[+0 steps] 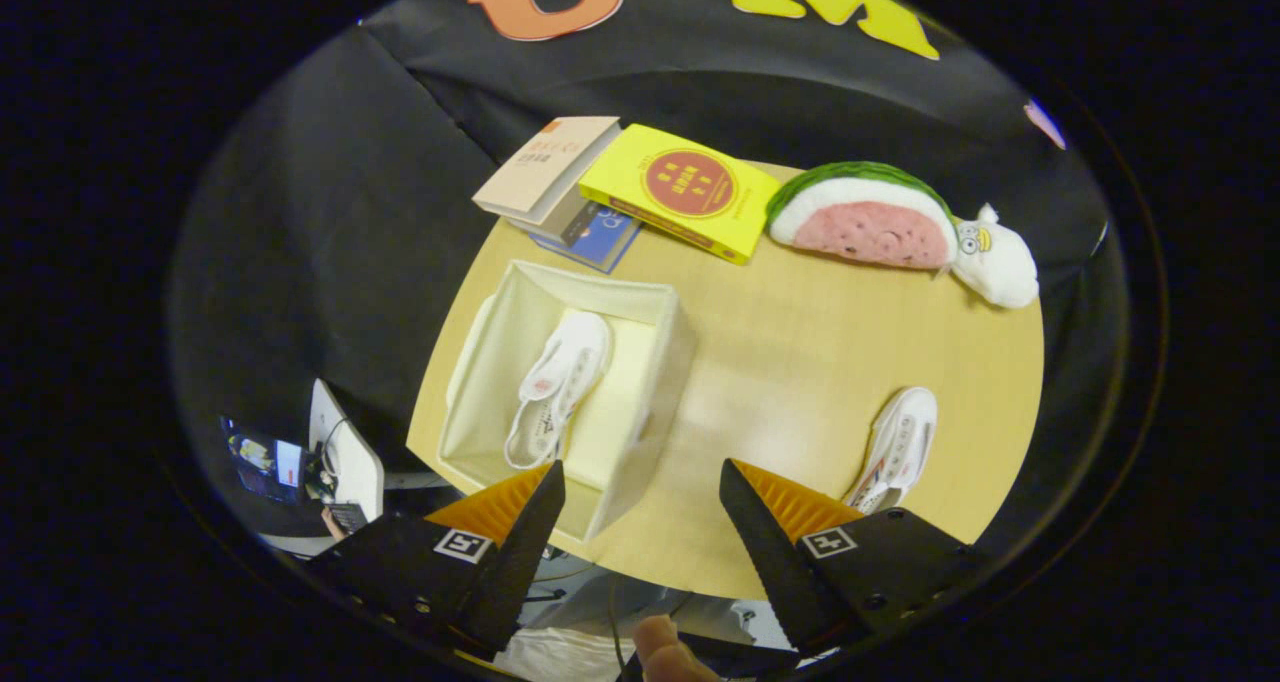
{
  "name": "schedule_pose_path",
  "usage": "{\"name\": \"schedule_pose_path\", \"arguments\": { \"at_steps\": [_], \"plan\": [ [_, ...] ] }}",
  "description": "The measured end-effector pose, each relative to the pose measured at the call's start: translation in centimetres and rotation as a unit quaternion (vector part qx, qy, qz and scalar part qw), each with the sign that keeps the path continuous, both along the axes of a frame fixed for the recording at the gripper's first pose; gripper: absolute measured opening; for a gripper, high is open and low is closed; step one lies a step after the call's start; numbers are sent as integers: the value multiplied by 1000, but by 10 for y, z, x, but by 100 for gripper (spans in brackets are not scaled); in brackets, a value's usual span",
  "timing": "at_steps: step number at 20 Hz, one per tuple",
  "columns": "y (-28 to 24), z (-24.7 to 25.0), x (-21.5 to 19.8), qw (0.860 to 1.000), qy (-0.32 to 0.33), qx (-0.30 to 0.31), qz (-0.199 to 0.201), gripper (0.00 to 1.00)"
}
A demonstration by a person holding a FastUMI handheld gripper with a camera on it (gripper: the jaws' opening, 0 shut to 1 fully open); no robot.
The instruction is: Open the storage box then place both shoes into the box .Put the left shoe in first, then the right shoe, with the right side of both shoes facing outward in a uniform manner.
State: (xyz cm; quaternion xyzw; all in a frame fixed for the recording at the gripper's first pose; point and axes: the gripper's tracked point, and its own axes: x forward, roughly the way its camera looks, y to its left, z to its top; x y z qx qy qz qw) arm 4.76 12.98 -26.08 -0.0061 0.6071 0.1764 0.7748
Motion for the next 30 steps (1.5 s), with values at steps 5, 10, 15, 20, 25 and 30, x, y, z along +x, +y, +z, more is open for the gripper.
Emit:
{"name": "schedule_pose_path", "arguments": {
  "at_steps": [5, 10, 15, 20, 25, 30],
  "plan": [
    [-99, -42, 15, 999, 13, -16, -41, 96],
    [-181, -86, 19, 997, 21, -32, -74, 96],
    [-247, -130, 12, 993, 35, -57, -101, 96],
    [-271, -153, 2, 993, 33, -61, -93, 96],
    [-289, -191, -8, 989, 24, -121, -79, 96],
    [-279, -209, 18, 985, 7, -110, -134, 88]
  ]
}}
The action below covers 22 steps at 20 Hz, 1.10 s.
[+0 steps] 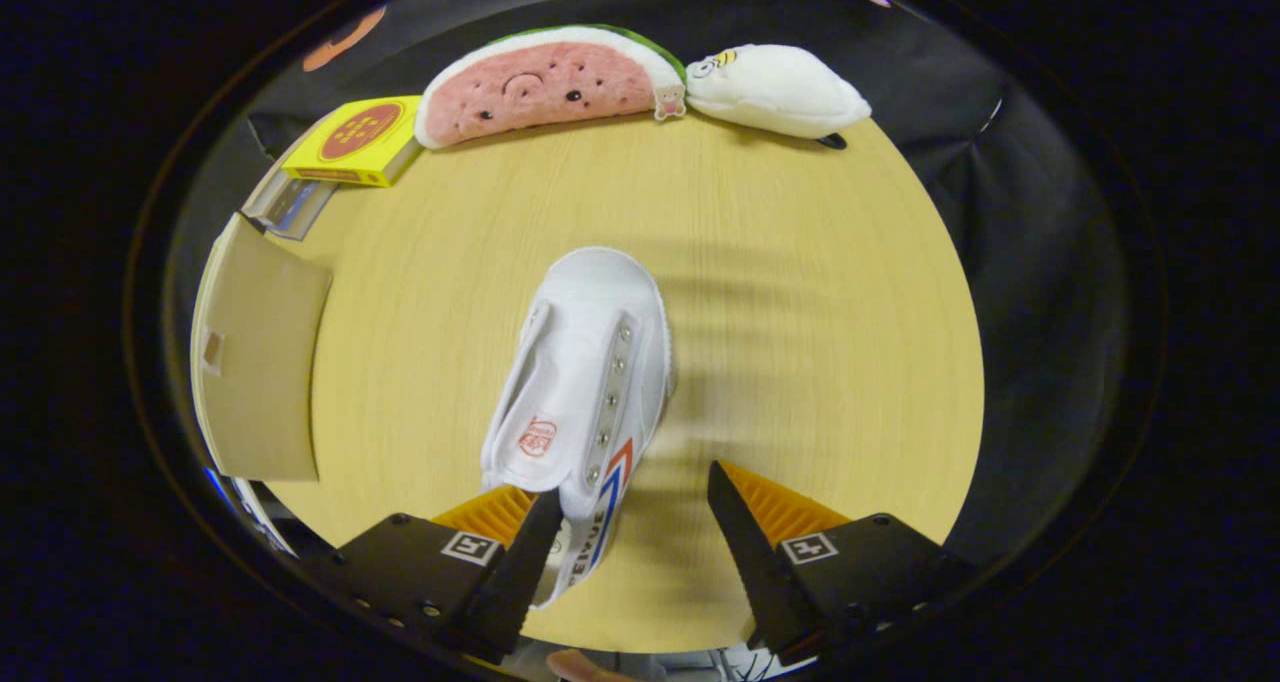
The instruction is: Open the storage box then place both shoes into the box .Put the left shoe in first, then the right shoe, with the right side of both shoes facing outward in a uniform manner.
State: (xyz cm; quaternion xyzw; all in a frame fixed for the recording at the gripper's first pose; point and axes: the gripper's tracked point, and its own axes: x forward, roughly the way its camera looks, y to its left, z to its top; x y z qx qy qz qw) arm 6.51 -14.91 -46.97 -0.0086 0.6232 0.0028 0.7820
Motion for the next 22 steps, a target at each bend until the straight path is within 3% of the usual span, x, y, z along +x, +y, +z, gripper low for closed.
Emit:
{"name": "schedule_pose_path", "arguments": {
  "at_steps": [3, 6, 8, 10, 13, 17, 20, 22],
  "plan": [
    [-8, -15, 0, 999, 13, -44, 19, 59],
    [2, -16, 3, 999, 16, -30, 14, 31],
    [-5, -19, 6, 999, 5, -38, 2, 22],
    [-6, -18, 4, 999, 9, -9, -39, 1],
    [-1, -7, 6, 997, -4, 39, -67, 1],
    [9, 16, 4, 994, -11, 80, -73, 1],
    [16, 49, 2, 991, -22, 86, -103, 1],
    [32, 80, 1, 991, -32, 89, -97, 1]
  ]
}}
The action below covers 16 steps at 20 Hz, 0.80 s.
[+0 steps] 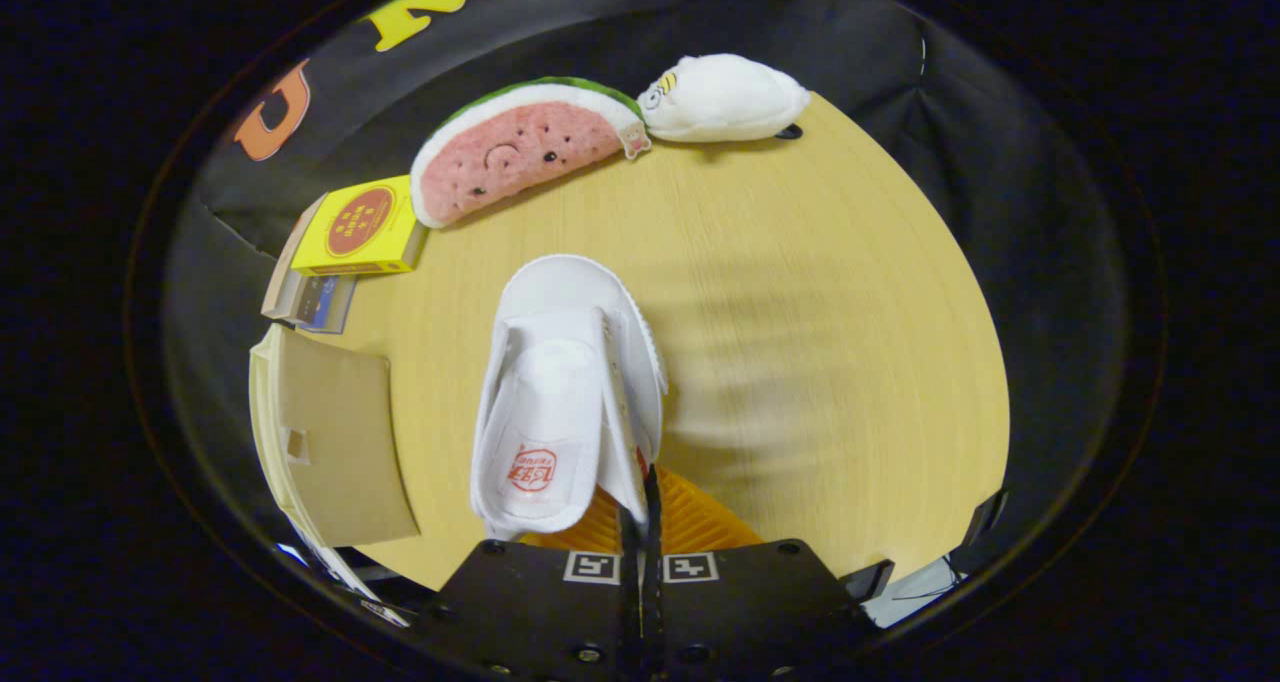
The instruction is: Open the storage box then place both shoes into the box .Put the left shoe in first, then the right shoe, with the right side of both shoes facing outward in a uniform manner.
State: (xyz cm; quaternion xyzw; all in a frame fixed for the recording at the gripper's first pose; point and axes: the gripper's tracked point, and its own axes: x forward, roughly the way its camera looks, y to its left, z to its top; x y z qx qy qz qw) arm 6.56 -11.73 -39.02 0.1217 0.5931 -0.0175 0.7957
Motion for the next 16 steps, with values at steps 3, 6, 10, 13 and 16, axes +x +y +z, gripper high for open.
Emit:
{"name": "schedule_pose_path", "arguments": {
  "at_steps": [3, 6, 10, 13, 16],
  "plan": [
    [34, 46, -1, 1000, -14, 9, 19, 1],
    [77, 85, -2, 998, -30, 0, 46, 1],
    [155, 124, -21, 996, -17, 41, 79, 1],
    [212, 136, -25, 993, -17, 50, 109, 1],
    [263, 140, -25, 991, -26, 37, 130, 1]
  ]
}}
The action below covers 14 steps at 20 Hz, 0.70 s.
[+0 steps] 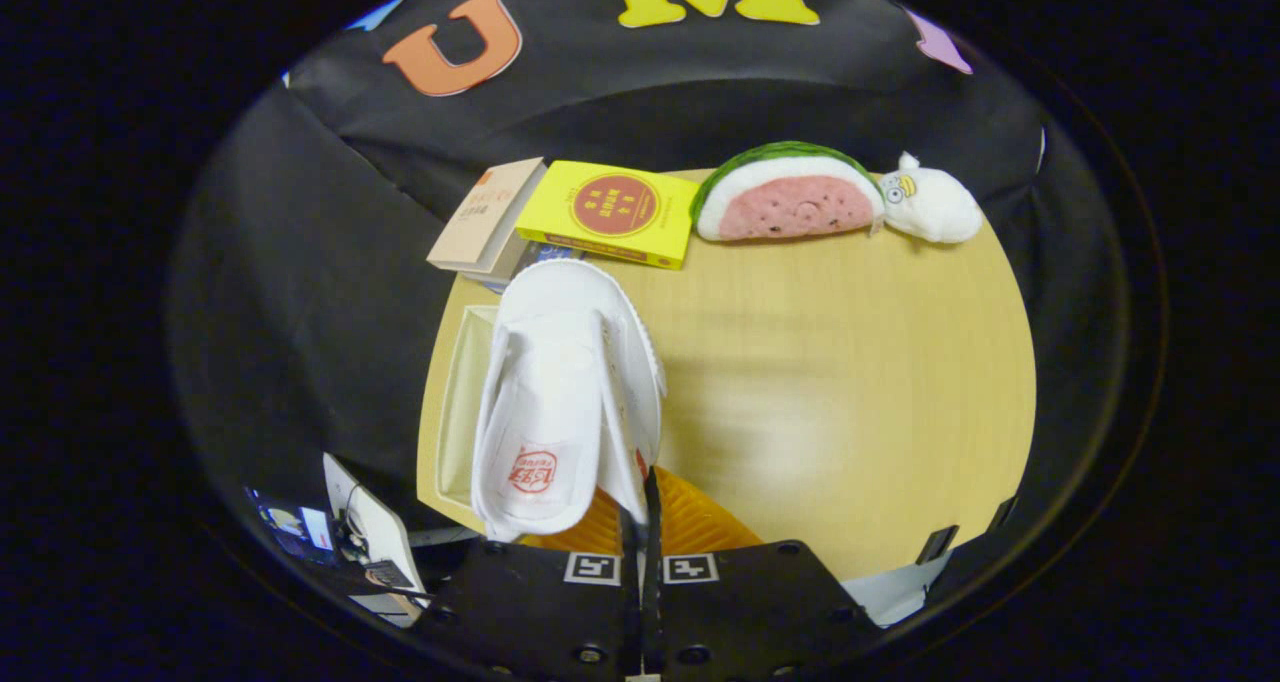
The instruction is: Open the storage box then place both shoes into the box .Put the left shoe in first, then the right shoe, with the right side of both shoes facing outward in a uniform manner.
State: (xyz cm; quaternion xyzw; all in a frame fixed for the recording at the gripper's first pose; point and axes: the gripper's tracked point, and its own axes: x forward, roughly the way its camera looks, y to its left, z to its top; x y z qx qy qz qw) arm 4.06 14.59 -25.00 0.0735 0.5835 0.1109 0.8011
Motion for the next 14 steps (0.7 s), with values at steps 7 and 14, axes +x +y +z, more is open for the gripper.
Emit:
{"name": "schedule_pose_path", "arguments": {
  "at_steps": [7, 14],
  "plan": [
    [84, -43, 15, 998, -3, -33, -45, 1],
    [86, -105, 18, 988, -10, -109, -107, 1]
  ]
}}
